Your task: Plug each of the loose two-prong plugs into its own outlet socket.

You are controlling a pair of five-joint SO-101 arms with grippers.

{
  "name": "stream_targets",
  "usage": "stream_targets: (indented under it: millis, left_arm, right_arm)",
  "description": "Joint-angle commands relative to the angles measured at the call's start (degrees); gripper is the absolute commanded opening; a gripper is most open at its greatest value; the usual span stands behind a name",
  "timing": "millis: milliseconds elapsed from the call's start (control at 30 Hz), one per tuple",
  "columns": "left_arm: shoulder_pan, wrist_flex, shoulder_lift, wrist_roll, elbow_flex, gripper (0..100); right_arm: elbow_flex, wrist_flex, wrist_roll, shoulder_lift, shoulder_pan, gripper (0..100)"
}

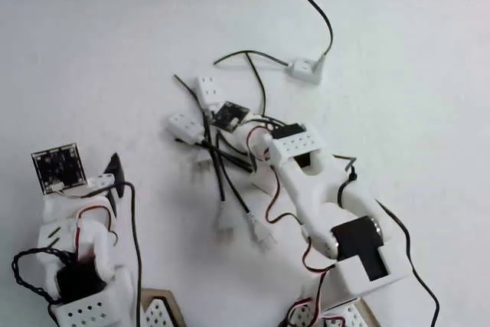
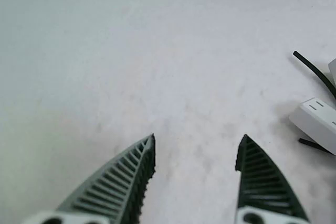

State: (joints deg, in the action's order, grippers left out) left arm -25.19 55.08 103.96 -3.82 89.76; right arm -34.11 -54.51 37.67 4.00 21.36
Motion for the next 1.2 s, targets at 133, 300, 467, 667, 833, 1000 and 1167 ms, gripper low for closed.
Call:
stream_targets:
  millis: [133, 300, 467, 667, 833, 1000, 1167]
  left_arm:
    - [-0.04, -1.67, 0.75, -0.09, -0.18, 25]
    - [-0.04, -1.67, 0.75, -0.09, -0.18, 25]
    - [-0.04, -1.67, 0.75, -0.09, -0.18, 25]
    - [-0.04, -1.67, 0.75, -0.09, -0.09, 25]
    - [-0.04, -1.67, 0.75, -0.09, -0.09, 25]
    - [-0.04, -1.67, 0.75, -0.09, -0.09, 25]
    - [-0.04, -1.67, 0.75, -0.09, -0.09, 25]
  right_arm:
    - [9.05, -11.74, 0.35, 0.66, -2.15, 12.6]
    - [9.58, -12.70, 0.44, 0.84, -2.86, 12.7]
    - [9.58, -12.62, 0.44, 0.84, -2.86, 12.4]
    - [10.02, -11.91, 0.44, 4.79, -2.86, 12.4]
    - [11.52, -11.12, 0.44, 5.41, -3.12, 12.3]
    - [11.52, -11.03, 0.44, 5.41, -3.21, 12.2]
    - [11.52, -10.95, 0.44, 5.41, -3.03, 12.2]
